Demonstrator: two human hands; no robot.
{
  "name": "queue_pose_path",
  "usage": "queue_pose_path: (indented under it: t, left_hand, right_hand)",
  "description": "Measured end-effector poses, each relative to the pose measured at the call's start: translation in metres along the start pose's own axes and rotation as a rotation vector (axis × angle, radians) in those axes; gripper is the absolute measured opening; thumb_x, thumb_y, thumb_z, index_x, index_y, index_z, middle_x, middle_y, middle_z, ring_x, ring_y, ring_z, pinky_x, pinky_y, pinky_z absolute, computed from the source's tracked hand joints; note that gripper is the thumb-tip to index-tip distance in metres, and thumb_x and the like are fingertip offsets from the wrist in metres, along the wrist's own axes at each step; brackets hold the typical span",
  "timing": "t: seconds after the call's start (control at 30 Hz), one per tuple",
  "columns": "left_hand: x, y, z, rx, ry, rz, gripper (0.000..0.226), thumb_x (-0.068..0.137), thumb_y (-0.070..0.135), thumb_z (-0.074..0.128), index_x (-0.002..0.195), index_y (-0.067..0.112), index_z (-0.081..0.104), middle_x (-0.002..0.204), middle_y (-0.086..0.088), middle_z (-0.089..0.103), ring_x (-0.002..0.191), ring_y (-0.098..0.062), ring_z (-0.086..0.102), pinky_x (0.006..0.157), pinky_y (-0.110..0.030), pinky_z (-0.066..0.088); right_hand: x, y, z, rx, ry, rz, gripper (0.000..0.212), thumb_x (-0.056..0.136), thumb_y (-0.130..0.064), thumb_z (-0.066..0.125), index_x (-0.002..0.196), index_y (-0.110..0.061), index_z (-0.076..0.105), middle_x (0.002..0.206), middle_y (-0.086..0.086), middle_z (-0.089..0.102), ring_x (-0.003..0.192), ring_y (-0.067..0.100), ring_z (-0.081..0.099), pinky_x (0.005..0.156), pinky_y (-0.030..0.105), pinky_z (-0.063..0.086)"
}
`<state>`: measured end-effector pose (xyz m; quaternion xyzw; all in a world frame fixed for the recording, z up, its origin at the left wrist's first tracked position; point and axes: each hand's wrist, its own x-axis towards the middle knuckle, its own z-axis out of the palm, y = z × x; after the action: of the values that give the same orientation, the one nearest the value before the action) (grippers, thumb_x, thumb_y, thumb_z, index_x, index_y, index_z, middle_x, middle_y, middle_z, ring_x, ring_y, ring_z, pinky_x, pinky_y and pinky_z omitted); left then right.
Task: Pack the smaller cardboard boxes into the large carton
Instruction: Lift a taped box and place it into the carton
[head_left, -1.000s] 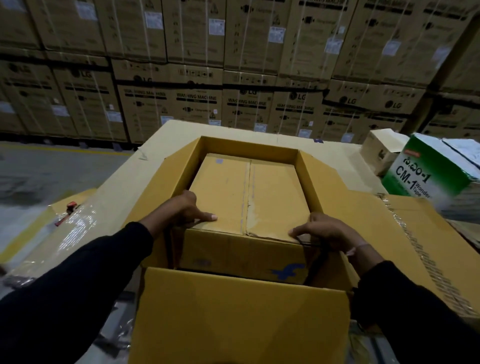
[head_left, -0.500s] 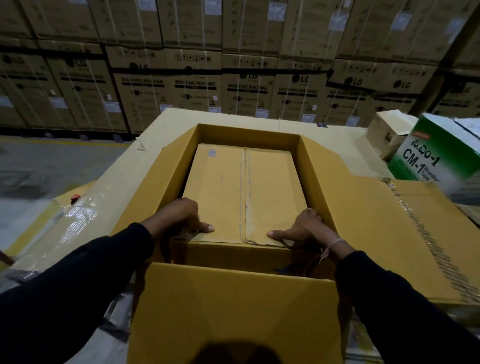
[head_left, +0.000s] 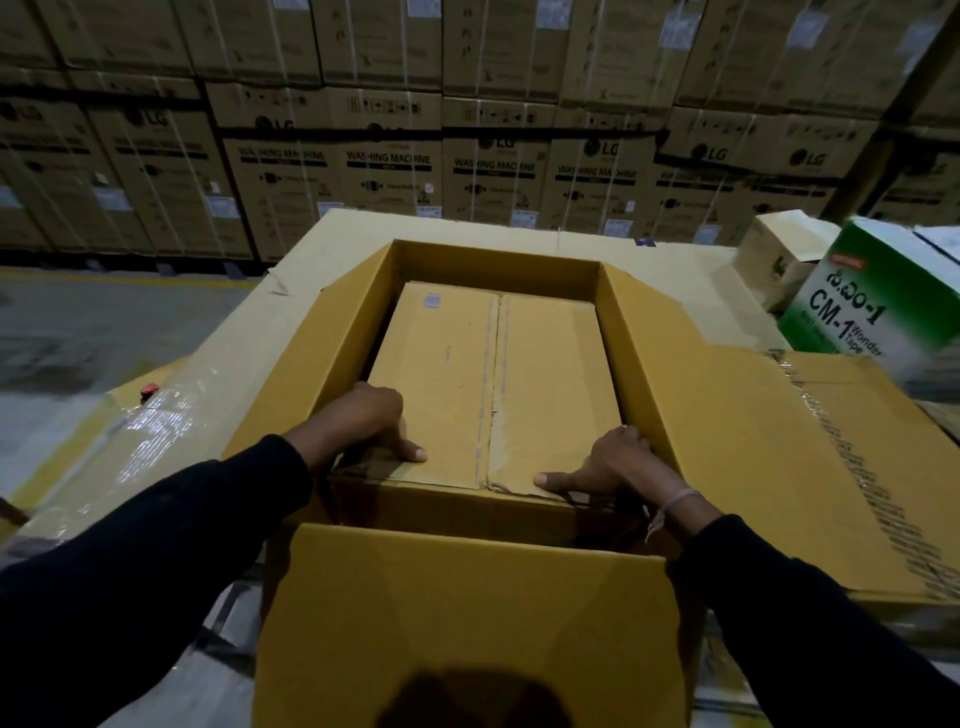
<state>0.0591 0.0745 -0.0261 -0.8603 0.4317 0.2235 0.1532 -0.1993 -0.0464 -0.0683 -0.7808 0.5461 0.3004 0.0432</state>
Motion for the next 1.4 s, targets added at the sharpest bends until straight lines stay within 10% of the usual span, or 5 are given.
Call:
queue_pose_path:
  t: [0.17,0.53,0.97,1.17,1.4]
  left_hand:
    - [0.028,0.041,0.014,0.026,0.259,0.173,0.114,0.066,0.085,0.068,0.149,0.016,0.033,0.152,-0.020,0.035,0.134,-0.040,0.038,0.105,-0.053,0.039]
    - [0.054,0.103,0.015,0.003,0.394,0.328,0.081,0.094,0.034,0.058,0.160,0.024,0.013,0.167,-0.024,-0.006,0.152,-0.049,-0.010,0.116,-0.074,-0.004]
    - [-0.003,0.038,-0.094,0.377,0.650,0.275,0.036,0.106,0.013,0.040,0.139,0.004,0.053,0.154,-0.030,0.035,0.107,-0.036,0.066,0.078,-0.042,0.059]
    - [-0.015,-0.033,-0.102,0.423,0.684,0.114,0.040,0.106,0.010,0.035,0.143,0.001,0.048,0.150,-0.040,0.029,0.106,-0.039,0.067,0.078,-0.042,0.054]
    - [-0.018,-0.086,-0.074,0.258,0.786,0.075,0.024,0.102,0.010,0.043,0.119,0.004,0.058,0.123,-0.021,0.044,0.079,-0.034,0.062,0.058,-0.036,0.038]
  right_hand:
    - [-0.003,-0.002,0.005,0.072,0.072,0.034,0.152,0.055,-0.109,0.039,0.154,0.005,0.031,0.154,0.023,0.030,0.138,0.040,0.033,0.111,0.042,0.033]
    - [-0.007,-0.004,0.020,0.322,0.220,-0.106,0.147,0.061,-0.103,0.051,0.165,-0.010,0.005,0.171,0.019,-0.006,0.157,0.044,0.000,0.125,0.054,0.013]
    - [0.007,-0.046,-0.028,0.415,0.174,-0.115,0.133,0.064,-0.101,0.051,0.162,-0.018,0.019,0.168,0.018,0.007,0.151,0.055,0.007,0.117,0.073,0.016]
    - [0.013,-0.089,-0.037,0.522,0.185,-0.083,0.120,0.079,-0.072,0.073,0.164,-0.016,0.009,0.170,0.020,-0.011,0.150,0.062,-0.014,0.111,0.084,-0.002]
    - [0.008,-0.096,-0.052,0.583,0.163,-0.064,0.096,0.090,-0.040,0.072,0.161,-0.020,0.012,0.167,0.023,-0.005,0.148,0.067,-0.002,0.115,0.081,0.011]
